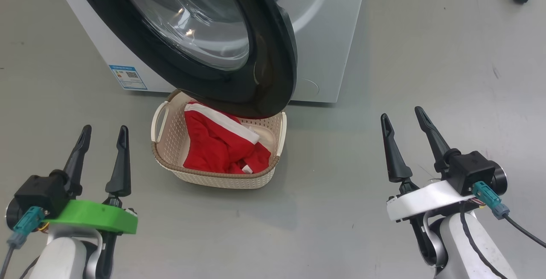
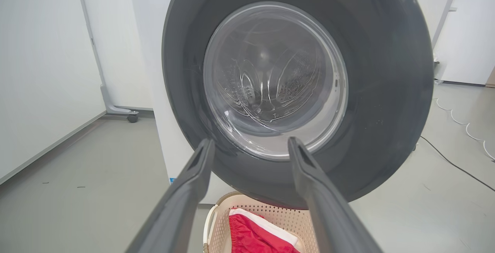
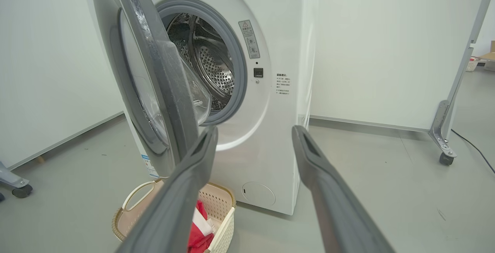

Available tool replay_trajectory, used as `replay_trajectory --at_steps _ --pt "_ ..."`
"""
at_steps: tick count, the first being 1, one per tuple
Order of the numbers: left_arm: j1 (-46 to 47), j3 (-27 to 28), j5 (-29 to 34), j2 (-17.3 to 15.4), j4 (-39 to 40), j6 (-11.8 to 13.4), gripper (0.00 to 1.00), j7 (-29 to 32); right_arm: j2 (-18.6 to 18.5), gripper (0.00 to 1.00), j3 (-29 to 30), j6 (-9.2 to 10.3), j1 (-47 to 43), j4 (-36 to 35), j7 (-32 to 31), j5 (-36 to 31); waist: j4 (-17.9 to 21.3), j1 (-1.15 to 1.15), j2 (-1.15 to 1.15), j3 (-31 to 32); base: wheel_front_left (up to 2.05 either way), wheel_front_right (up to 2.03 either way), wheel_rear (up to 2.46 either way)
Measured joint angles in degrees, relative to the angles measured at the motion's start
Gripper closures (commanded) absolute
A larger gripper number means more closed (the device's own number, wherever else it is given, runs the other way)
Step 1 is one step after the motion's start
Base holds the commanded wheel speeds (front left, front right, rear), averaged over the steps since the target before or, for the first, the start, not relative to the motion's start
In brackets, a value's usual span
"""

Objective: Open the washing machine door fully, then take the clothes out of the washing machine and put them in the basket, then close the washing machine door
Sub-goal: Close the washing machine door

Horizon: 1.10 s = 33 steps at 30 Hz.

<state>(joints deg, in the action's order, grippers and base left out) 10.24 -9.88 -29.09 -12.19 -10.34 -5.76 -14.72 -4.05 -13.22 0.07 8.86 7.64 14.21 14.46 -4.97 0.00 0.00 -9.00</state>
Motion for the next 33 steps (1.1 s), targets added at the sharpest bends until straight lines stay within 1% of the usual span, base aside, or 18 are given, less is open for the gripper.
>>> replay_trajectory --at_steps 6,8,17,33 --pt "-0.66 2.21 2.57 1.62 1.93 0.01 0.0 0.0 0.07 0.0 0.01 -0.21 -0.05 0.2 0.0 -0.24 -0.26 0.0 0.0 0.33 0.0 0.0 0.0" --pt "-1.26 2.64 3.0 2.15 2.18 0.0 0.0 0.0 0.12 0.0 0.01 -0.49 -0.06 0.22 0.0 -0.38 -0.29 0.0 0.0 0.43 0.0 0.0 0.0" --pt "-2.62 3.93 4.24 3.91 3.44 -0.04 0.0 0.0 0.31 0.0 0.14 -0.52 -0.25 0.3 0.0 -0.43 -0.26 0.0 0.0 0.5 0.0 0.0 0.0" --pt "-3.26 5.38 6.58 5.81 4.31 -0.6 0.0 0.0 0.45 0.0 0.87 -0.53 -0.27 0.27 0.0 -0.58 -0.21 0.0 0.0 0.23 0.0 0.0 0.0"
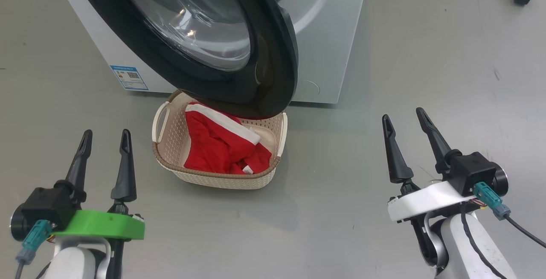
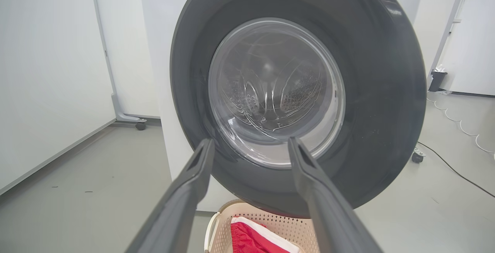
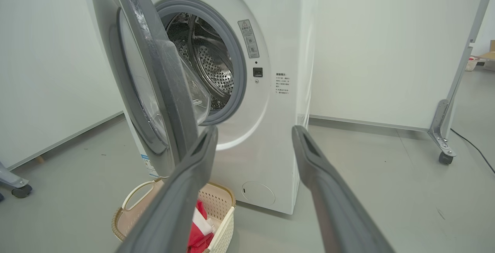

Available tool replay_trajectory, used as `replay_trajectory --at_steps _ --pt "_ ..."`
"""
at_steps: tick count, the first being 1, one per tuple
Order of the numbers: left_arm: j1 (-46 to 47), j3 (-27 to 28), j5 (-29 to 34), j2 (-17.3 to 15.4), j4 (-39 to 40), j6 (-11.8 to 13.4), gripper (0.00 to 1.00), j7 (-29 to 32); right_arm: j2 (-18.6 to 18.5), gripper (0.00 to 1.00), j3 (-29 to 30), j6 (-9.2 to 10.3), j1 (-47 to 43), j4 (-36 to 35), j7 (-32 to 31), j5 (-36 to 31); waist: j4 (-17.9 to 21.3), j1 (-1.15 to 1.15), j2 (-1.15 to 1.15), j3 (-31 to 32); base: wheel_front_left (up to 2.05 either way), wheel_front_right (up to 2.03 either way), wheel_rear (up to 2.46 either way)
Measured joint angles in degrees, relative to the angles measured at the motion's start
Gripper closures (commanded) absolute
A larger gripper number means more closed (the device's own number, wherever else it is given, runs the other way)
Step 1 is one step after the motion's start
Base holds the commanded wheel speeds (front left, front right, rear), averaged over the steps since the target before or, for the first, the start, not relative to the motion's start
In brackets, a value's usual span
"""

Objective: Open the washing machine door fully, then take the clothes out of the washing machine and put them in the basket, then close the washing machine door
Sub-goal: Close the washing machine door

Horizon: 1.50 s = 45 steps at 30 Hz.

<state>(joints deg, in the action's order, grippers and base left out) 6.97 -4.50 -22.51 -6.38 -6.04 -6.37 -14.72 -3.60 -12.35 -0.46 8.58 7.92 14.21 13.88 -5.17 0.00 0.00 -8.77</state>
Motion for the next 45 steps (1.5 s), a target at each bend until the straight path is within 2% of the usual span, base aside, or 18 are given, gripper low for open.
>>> replay_trajectory --at_steps 23,24,25,26,27,32,45 --pt "-0.51 0.73 2.24 1.32 0.37 -0.52 0.0 0.0 0.12 0.0 0.68 -0.09 0.0 -0.31 0.0 -0.29 0.08 0.0 0.0 -0.27 0.0 0.0 0.0" --pt "-0.54 0.73 2.38 1.37 0.37 -0.52 0.0 0.0 0.12 0.04 0.73 -0.09 0.0 -0.48 0.0 -0.33 0.07 0.0 0.0 -0.32 0.0 0.0 0.0" --pt "-0.54 0.73 2.42 1.42 0.38 -0.52 0.0 0.0 0.13 0.53 0.76 -0.18 0.0 -0.62 0.0 -0.33 0.05 0.0 0.0 -0.38 0.0 0.0 0.0" --pt "-0.54 0.73 2.44 1.45 0.38 -0.52 0.0 0.0 0.13 0.94 0.77 -0.27 0.01 -0.75 0.0 -0.34 0.03 0.0 0.0 -0.45 0.0 0.0 0.0" --pt "-0.54 0.71 2.45 1.47 0.41 -0.52 0.0 0.0 0.13 1.0 0.77 -0.46 0.01 -0.92 0.0 -0.35 0.01 0.0 0.0 -0.53 0.0 0.0 0.0" --pt "-0.53 0.46 2.5 1.64 0.87 -0.56 0.0 0.0 0.04 1.0 0.6 -1.03 0.22 -2.22 0.07 -1.41 -0.35 0.0 0.0 -1.48 0.0 0.0 0.0" --pt "0.59 -2.25 2.5 2.48 1.26 -0.59 0.0 0.0 -2.8 1.0 -5.78 -5.02 6.32 -2.6 0.07 -5.58 -3.94 0.0 0.0 -5.1 0.0 0.0 0.0"
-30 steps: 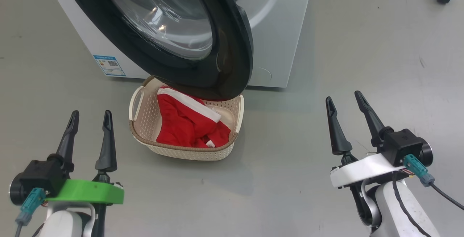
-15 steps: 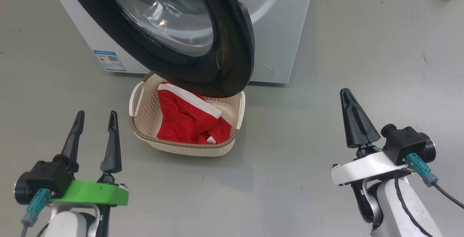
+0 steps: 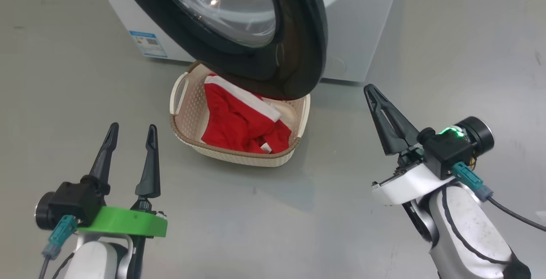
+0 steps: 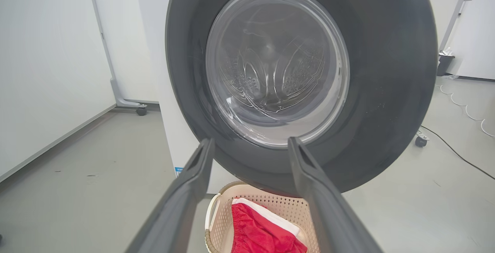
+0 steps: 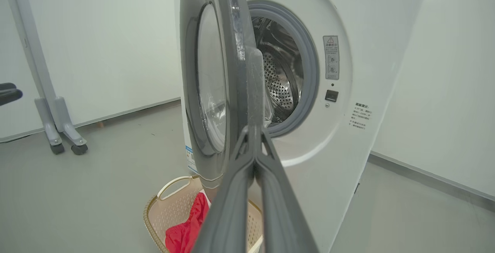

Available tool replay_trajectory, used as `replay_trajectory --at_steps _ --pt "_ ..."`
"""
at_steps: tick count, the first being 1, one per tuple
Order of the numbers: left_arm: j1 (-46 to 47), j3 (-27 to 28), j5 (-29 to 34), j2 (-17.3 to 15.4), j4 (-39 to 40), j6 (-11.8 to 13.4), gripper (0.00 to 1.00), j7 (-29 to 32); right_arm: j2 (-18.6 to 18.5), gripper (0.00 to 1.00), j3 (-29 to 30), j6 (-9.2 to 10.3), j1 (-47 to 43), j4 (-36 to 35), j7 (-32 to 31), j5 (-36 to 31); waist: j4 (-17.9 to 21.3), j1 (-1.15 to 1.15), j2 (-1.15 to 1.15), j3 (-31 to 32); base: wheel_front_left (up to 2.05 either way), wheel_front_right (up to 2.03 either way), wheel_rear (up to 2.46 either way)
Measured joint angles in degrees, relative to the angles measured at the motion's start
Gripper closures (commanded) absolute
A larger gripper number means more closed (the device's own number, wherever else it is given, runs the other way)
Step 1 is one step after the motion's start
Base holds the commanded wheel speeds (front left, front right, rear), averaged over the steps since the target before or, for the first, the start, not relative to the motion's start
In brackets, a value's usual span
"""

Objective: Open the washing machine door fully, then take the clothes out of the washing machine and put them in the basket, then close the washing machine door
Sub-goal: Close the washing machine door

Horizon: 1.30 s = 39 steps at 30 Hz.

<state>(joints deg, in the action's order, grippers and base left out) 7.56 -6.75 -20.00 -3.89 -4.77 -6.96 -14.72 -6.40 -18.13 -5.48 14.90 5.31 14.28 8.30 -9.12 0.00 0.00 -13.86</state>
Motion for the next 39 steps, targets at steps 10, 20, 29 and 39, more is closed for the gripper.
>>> replay_trajectory --at_steps 10,20,29,39 --pt "2.86 -2.38 -0.63 0.86 0.27 -0.23 0.0 0.0 -1.42 1.0 -4.8 -1.01 5.77 2.78 -1.29 -1.48 -5.05 0.0 0.0 -3.24 0.0 0.0 0.0" --pt "4.39 -3.46 -2.0 1.3 0.27 -0.24 0.0 0.0 -3.7 1.0 -4.6 -1.48 11.73 5.92 -2.47 -1.46 -10.47 0.0 0.0 -7.31 0.0 0.0 0.0" --pt "5.73 -3.09 -2.18 1.53 0.25 -0.24 0.0 0.0 -4.36 1.0 -2.48 -1.49 15.13 8.95 -2.31 -0.51 -13.31 0.0 0.0 -10.13 0.0 0.0 0.0" --pt "7.12 -4.16 -2.72 1.74 1.37 -0.24 0.0 0.0 -5.36 1.0 0.51 -1.48 19.03 9.51 -2.03 -0.22 -14.05 0.0 0.0 -12.21 0.0 0.0 0.0"
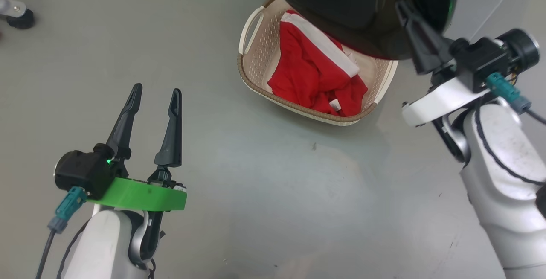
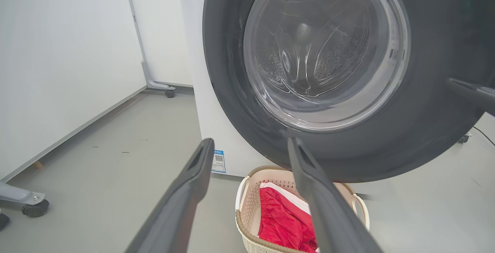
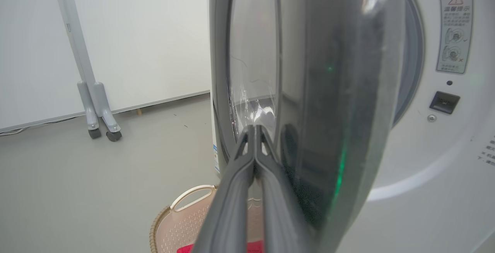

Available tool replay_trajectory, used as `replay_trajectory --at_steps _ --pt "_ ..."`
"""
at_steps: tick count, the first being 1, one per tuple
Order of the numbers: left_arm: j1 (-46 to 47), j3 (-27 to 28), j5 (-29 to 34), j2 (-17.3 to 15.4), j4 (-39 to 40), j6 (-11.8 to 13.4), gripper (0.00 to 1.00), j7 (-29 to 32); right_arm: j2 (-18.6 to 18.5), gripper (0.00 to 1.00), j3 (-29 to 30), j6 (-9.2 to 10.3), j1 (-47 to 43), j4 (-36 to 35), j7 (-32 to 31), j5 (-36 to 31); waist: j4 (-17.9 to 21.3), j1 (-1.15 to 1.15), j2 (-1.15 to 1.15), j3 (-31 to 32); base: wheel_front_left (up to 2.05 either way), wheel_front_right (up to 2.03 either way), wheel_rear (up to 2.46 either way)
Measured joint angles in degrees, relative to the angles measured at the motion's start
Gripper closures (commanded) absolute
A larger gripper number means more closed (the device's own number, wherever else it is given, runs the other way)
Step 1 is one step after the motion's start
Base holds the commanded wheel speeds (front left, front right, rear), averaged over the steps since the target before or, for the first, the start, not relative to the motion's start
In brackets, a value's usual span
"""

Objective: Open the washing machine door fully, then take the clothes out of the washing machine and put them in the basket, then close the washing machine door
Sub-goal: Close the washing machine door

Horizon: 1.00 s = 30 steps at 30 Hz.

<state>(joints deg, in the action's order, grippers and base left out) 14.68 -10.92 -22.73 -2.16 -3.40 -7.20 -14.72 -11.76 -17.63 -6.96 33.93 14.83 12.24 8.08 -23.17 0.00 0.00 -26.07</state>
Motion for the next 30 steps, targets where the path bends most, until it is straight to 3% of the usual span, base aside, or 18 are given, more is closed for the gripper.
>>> replay_trajectory --at_steps 30 --pt "5.54 -1.18 -2.69 0.83 1.44 0.0 0.0 0.0 -9.66 1.0 7.44 0.66 21.01 2.0 -4.52 -0.66 -2.73 0.0 0.0 -11.55 0.0 0.0 0.0"
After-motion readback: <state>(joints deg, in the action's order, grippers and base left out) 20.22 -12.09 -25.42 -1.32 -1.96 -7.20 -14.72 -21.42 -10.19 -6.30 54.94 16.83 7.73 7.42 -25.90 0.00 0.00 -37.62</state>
